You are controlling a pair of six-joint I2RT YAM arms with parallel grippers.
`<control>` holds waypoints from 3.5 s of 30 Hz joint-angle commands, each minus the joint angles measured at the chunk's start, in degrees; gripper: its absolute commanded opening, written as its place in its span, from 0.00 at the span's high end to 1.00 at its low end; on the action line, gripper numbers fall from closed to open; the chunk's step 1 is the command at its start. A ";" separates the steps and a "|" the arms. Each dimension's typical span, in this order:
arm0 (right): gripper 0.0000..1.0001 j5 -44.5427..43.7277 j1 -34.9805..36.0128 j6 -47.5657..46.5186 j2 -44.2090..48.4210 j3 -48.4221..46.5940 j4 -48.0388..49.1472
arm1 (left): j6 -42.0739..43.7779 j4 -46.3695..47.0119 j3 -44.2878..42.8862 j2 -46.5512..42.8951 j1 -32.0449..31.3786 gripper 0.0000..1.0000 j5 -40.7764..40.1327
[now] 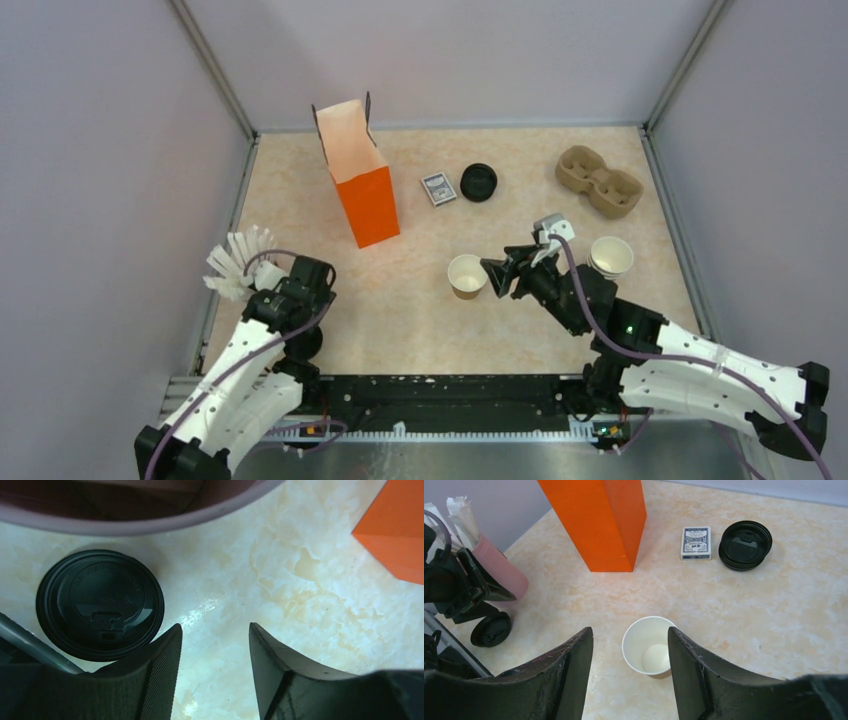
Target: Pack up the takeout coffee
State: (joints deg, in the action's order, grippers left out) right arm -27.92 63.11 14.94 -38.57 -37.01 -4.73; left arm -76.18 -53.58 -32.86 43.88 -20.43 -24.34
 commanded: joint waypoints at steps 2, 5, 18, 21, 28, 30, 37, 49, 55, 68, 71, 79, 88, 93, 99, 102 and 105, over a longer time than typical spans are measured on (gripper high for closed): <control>0.44 1.52 -0.88 -0.84 -1.54 0.08 3.25 | 5.09 -3.25 -7.69 -0.02 -0.23 0.41 -4.33; 0.44 3.92 -0.90 3.18 -5.04 -0.79 3.88 | 10.31 -3.09 -11.37 0.34 -0.22 0.39 -4.03; 0.46 9.51 -0.95 8.62 -11.15 -4.17 7.05 | 15.00 -12.00 -17.00 15.79 -2.67 0.47 3.65; 0.46 8.69 -0.92 8.13 -10.49 -3.86 7.20 | 17.67 -9.72 -13.93 16.98 -3.67 0.47 3.67; 0.46 8.24 -0.91 7.39 -9.85 -4.12 5.91 | 22.33 -6.01 -10.48 21.20 -4.01 0.44 6.43; 0.46 8.13 -0.89 7.39 -9.15 -3.96 5.84 | 20.68 -6.14 -10.06 23.27 -4.01 0.44 6.50; 0.46 6.47 -0.91 6.49 -6.63 -3.33 5.23 | 16.88 -3.59 -7.38 28.21 -4.13 0.45 6.20; 0.46 5.41 -0.97 5.11 -4.78 -2.93 3.23 | 12.42 -5.49 -7.80 32.98 -4.16 0.42 -1.65; 0.46 4.56 -0.90 4.41 -4.13 -2.54 2.95 | 13.13 -6.16 -9.95 32.93 -4.18 0.43 -3.18; 0.46 3.12 -0.92 3.16 -3.13 -2.63 2.18 | 12.47 -2.47 -6.57 34.35 -4.27 0.57 0.79; 0.46 3.18 -0.90 3.28 -2.87 -2.58 2.27 | 12.90 -1.89 -6.12 34.10 -4.35 0.68 1.33; 0.46 2.95 -0.96 3.19 -2.25 -2.56 1.32 | 13.32 -2.14 -6.52 31.92 -4.53 0.99 2.69; 0.45 6.92 -0.93 4.47 -1.65 -1.21 2.16 | 16.82 -2.48 -15.27 26.43 -7.33 1.00 10.85; 0.37 17.45 -0.89 2.52 0.48 2.42 11.13 | 22.49 4.49 -19.74 20.74 -8.72 1.00 21.84; 0.31 20.48 -0.96 3.97 2.38 4.85 18.04 | 28.47 25.20 -19.71 11.20 -8.75 1.00 42.28; 0.30 22.31 -0.91 5.74 1.87 5.72 20.55 | 30.89 37.49 -18.63 8.97 -8.74 1.00 55.03; 0.30 24.88 -0.95 7.05 1.03 6.98 24.54 | 32.98 43.00 -19.07 8.45 -8.80 1.00 64.72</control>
State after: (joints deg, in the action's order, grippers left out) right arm -7.68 62.43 19.84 -37.21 -31.07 11.44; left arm -48.21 -26.96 -51.40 53.36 -28.95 21.61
